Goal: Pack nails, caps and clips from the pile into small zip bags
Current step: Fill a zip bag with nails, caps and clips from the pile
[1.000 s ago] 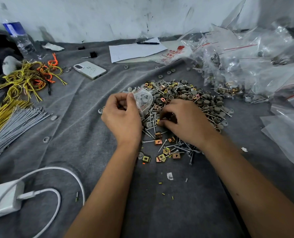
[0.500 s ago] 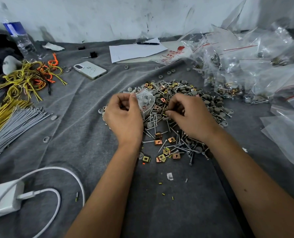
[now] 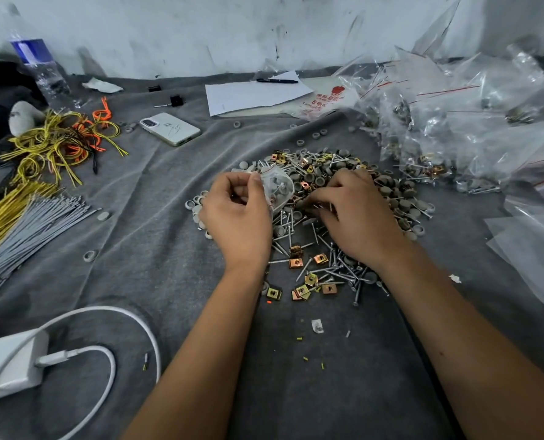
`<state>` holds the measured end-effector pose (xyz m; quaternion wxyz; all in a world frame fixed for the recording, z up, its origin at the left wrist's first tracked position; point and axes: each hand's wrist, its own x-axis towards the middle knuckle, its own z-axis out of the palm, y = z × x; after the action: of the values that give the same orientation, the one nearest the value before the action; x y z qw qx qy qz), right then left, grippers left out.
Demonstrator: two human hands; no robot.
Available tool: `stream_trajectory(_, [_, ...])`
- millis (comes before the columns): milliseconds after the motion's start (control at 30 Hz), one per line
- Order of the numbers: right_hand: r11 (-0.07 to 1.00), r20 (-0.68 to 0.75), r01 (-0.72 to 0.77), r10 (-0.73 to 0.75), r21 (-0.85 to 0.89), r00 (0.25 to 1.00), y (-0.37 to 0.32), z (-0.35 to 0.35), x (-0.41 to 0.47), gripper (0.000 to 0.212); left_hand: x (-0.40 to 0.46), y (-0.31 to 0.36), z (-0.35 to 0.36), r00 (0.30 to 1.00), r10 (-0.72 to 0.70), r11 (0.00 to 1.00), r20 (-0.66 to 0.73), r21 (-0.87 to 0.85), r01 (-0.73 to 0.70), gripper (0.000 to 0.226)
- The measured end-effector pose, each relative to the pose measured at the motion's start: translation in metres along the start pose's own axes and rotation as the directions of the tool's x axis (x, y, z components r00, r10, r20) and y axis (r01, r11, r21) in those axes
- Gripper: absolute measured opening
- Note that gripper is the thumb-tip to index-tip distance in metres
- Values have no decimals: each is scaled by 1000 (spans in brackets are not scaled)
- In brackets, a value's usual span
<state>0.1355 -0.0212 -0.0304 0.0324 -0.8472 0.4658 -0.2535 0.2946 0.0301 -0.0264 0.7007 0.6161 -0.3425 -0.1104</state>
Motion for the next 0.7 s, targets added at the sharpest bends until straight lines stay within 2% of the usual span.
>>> stream_trajectory(133, [1000,88,-19,20,-16,996,-3,1,3,33,-1,0,0,1000,18,1000,10,11,-18,20])
stream_trajectory(333, [999,194,-35,37,-11,980,-1,-6,4,30,-1,-1,1,999,25,999,29,24,-25,19])
stream_trajectory(467, [996,280,-25,49,-90,959,-4,-8,3,36,-1,-1,1,999,23,999,31,27,-23,20])
stream_trajectory(567, [995,254,-36,58,-88,966,-7,-8,1,39,0,-2,2,1000,16,1000,26,22,-16,21])
stream_trajectory(700, [998,196,-25,37,-60,980,-8,-7,0,32,-1,-1,1,1000,7,1000,23,25,-8,21])
